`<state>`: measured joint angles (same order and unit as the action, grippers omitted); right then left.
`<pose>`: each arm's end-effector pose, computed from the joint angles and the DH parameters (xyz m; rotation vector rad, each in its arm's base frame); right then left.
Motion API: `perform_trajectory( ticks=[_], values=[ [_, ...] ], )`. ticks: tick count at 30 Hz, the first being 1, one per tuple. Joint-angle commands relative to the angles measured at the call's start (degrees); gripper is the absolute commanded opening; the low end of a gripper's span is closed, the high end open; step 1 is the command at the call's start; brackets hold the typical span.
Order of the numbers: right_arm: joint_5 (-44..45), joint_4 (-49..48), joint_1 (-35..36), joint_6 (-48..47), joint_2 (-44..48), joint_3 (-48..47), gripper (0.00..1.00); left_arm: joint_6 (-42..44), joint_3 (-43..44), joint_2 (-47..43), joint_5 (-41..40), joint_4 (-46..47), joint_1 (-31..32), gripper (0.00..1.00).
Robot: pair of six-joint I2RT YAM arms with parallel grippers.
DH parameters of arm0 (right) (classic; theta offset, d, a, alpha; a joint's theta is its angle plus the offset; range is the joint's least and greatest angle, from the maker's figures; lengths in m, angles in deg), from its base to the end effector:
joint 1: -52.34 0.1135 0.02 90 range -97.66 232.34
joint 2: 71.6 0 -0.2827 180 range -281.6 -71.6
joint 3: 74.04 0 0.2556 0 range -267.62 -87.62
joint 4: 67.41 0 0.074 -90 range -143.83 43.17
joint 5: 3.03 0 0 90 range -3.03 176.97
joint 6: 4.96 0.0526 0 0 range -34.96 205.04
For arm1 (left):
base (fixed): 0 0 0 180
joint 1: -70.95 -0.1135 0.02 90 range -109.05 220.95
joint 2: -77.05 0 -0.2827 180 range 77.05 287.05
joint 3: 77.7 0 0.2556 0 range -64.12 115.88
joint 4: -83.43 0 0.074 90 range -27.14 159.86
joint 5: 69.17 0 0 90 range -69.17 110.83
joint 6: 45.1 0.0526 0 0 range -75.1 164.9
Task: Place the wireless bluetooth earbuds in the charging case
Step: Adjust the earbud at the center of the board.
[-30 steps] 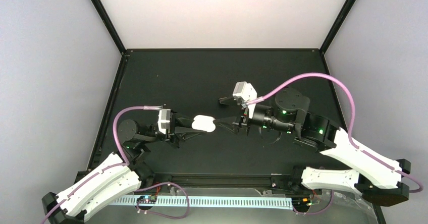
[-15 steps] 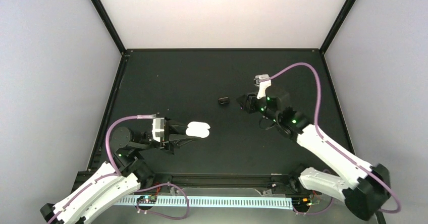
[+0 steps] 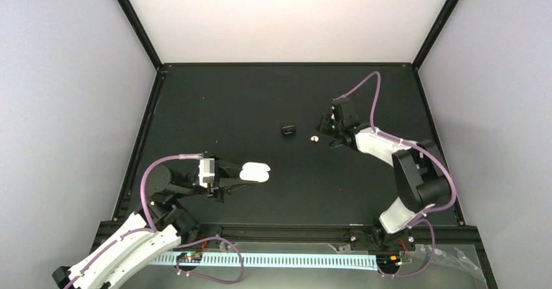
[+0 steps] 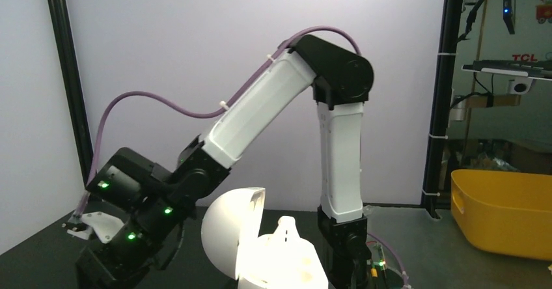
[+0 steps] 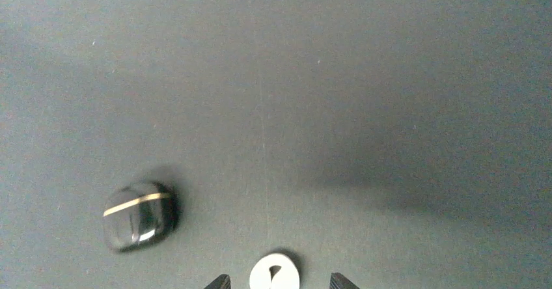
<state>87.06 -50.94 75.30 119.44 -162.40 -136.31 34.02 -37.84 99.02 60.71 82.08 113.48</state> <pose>0.3113 0.1318 0.1846 0.2409 2.3972 0.4773 0.0588 -0.0997 0.3303 0.9725 1.0894 -1.2166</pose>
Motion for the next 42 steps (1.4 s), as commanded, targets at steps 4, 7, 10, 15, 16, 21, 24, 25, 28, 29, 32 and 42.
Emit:
perform_trajectory(
  ticks=[4,7,10,15,16,21,24,25,28,29,32,42],
  values=[
    [-1.34,-1.81,-1.95,1.21,-6.97,-5.21,0.39,0.77,-0.16,-0.96,0.85,0.34,0.39,0.02],
    [-3.12,-2.22,-1.95,2.33,-8.98,-5.63,0.39,0.78,-0.27,-1.03,1.00,0.75,0.37,0.02],
    [-5.16,-2.93,-1.95,3.54,-10.05,-5.34,0.37,0.77,-0.18,-0.84,1.34,0.78,0.37,0.02],
    [-7.94,-4.91,-1.84,5.08,-10.01,-3.27,0.35,0.68,-0.27,-1.05,1.48,0.97,0.37,0.02],
    [-8.37,-5.10,-1.86,5.19,-10.08,-3.04,0.35,0.72,-0.27,-1.04,1.46,1.03,0.36,0.01],
    [-10.99,-5.90,-1.87,5.78,-10.75,-2.84,0.34,0.64,-0.27,-0.97,1.64,1.15,0.33,0.02],
    [-11.79,-6.39,-1.78,6.64,-10.18,-2.11,0.34,0.68,-0.31,-1.06,1.59,0.90,0.30,0.02],
    [-12.05,-6.44,-1.78,6.78,-9.92,-1.98,0.33,0.68,-0.27,-1.10,1.57,0.89,0.34,0.01],
    [-12.97,-5.96,-1.54,7.00,-9.37,-1.71,0.33,0.81,-0.27,-1.06,1.47,0.98,0.29,0.02],
    [-13.13,-5.63,-1.41,7.00,-9.21,-1.70,0.33,0.77,-0.27,-1.06,1.46,1.03,0.33,0.02],
    [-13.81,-5.27,-1.04,7.27,-8.53,-1.28,0.33,0.83,-0.27,-1.06,1.48,1.09,0.28,0.02],
    [-13.68,-2.58,0.51,6.76,-3.98,-0.41,0.31,0.85,-0.27,-1.17,1.59,0.90,0.28,0.02]
  ],
)
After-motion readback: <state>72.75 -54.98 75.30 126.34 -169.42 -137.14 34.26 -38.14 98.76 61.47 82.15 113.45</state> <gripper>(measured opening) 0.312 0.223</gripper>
